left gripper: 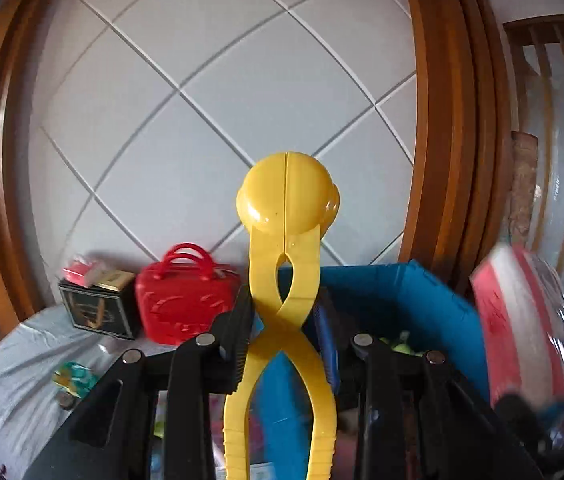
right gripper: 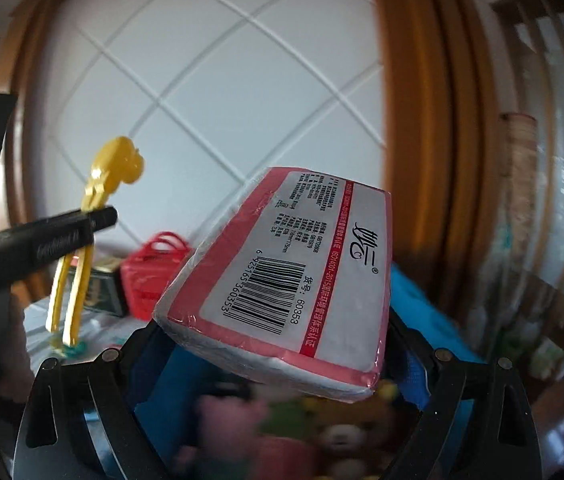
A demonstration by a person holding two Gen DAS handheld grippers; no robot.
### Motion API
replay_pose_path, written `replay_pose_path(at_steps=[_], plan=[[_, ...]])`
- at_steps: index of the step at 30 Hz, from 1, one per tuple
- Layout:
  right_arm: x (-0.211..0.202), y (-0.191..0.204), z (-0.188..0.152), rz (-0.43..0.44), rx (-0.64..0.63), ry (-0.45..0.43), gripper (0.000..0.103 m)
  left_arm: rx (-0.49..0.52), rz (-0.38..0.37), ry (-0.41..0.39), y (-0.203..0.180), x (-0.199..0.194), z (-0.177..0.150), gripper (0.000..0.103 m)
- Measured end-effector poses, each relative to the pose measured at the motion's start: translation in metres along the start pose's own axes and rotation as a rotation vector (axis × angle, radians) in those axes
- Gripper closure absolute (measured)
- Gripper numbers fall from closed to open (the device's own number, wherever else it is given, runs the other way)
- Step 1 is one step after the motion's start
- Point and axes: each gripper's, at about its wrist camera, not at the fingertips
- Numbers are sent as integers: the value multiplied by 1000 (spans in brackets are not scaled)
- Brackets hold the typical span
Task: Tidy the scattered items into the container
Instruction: 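Carry the scoop and tissue pack over the blue crate and release both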
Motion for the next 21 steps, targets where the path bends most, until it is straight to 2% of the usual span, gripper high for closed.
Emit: replay_pose_path(at_steps=[3,5,8,12,14,16,19,21], plan=[[14,-37,-16,-26,33,59,8,26,-11,122,-37,40,-14,73],[25,-51,-28,-20,46,108,8,49,-26,323,-58,77,-38,73],[53,-63,-45,5,43,219,8,103,-9,607,-78,115,-84,73],[84,-67,-68,25,18,352,9,140,74,798,-87,146,-125,73],[102,-69,-79,60,19,426,10,177,102,832,-93,153,-138,73],[112,-67,-85,75,9,466,12,203,130,816,-93,155,-144,73],[128,-63,-91,68,-34,500,13,200,120,823,-94,148,-151,73],[139,-80,-90,73,-33,506,13,193,108,830,-90,147,-155,73]])
Point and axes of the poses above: each gripper's, at about its wrist camera, not at the fingertips, and x roughly the way its jaws point, y to its left, z to its top, and after that the axes turned 12 degrees about -x, right-handed
